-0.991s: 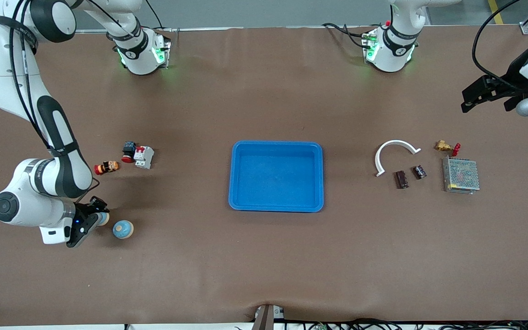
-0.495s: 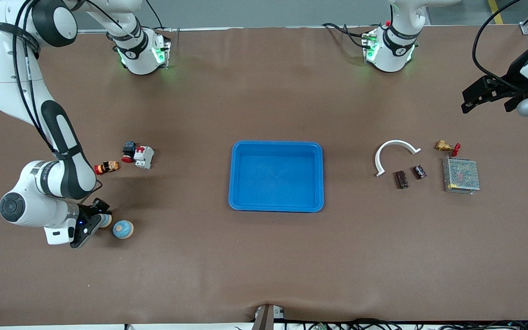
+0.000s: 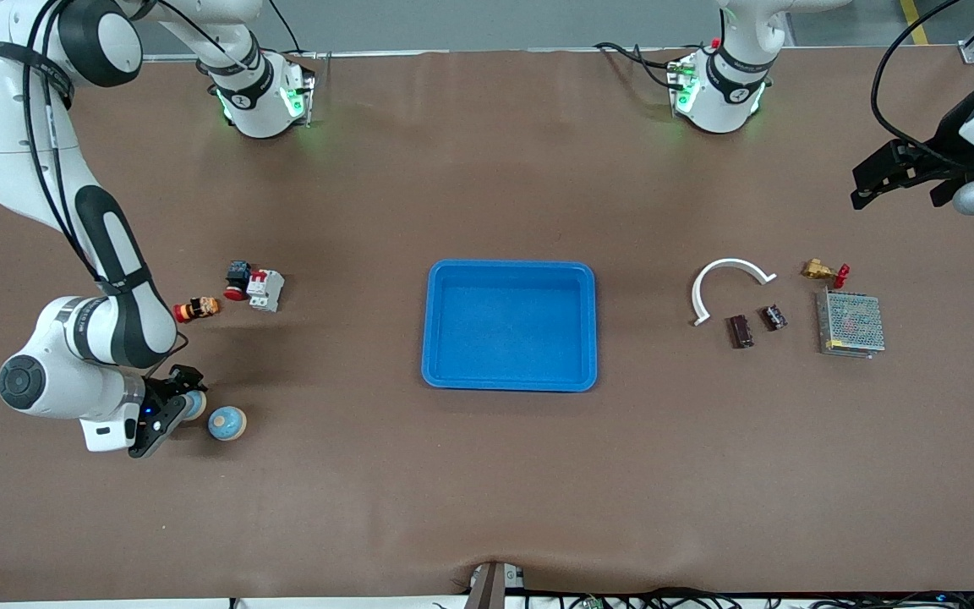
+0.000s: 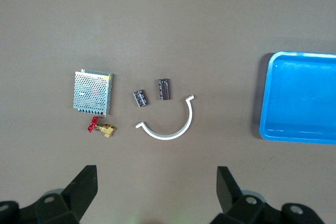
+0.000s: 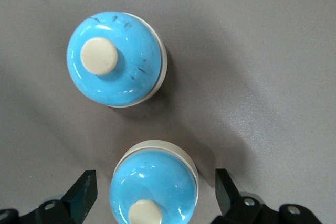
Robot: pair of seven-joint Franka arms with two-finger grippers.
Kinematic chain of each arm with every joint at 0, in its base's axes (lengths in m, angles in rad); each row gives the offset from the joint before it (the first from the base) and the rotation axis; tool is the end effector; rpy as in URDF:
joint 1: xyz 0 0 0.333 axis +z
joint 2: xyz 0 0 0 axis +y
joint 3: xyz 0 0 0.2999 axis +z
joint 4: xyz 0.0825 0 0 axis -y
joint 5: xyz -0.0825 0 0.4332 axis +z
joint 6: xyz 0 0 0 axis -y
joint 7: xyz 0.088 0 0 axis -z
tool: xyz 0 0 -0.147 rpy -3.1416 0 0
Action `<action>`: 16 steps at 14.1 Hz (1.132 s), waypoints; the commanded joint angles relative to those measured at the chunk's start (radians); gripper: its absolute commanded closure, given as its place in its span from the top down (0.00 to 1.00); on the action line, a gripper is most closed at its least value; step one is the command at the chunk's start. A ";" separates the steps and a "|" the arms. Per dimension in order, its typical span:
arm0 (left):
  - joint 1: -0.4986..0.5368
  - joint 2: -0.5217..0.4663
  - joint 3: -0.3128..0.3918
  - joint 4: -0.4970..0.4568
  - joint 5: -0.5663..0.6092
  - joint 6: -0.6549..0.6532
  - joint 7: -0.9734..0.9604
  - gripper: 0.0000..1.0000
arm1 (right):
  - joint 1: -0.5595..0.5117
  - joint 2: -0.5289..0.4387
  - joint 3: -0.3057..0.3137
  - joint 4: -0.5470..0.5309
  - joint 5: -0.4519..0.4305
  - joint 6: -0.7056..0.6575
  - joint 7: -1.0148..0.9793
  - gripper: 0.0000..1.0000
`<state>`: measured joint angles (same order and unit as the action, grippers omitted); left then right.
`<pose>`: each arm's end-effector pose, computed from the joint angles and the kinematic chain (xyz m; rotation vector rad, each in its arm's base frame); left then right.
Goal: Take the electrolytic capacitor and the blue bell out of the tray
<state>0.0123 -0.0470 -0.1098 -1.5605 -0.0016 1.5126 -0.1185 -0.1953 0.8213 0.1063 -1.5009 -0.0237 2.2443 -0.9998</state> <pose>0.5811 -0.0584 0.5964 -3.1378 -0.0330 0.0012 0.7223 -0.0715 0.0908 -2.7503 -1.3209 0.0476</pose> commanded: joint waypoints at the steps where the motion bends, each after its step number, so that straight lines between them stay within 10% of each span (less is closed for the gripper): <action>1: 0.003 -0.004 -0.001 -0.004 -0.011 0.012 0.017 1.00 | -0.016 -0.004 0.024 0.022 0.001 -0.009 0.009 1.00; 9: 0.005 -0.004 -0.001 -0.004 -0.012 0.012 0.017 1.00 | 0.034 -0.053 0.033 0.272 -0.004 -0.458 0.332 1.00; 16: 0.003 -0.004 -0.001 -0.004 -0.015 0.014 0.017 1.00 | 0.100 -0.356 0.033 0.271 0.007 -0.801 0.722 1.00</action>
<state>0.0123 -0.0455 -0.1098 -1.5610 -0.0016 1.5153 -0.1185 -0.0937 0.5453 0.1392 -1.1855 -0.0227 1.4823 -0.3429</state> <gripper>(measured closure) 0.000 0.000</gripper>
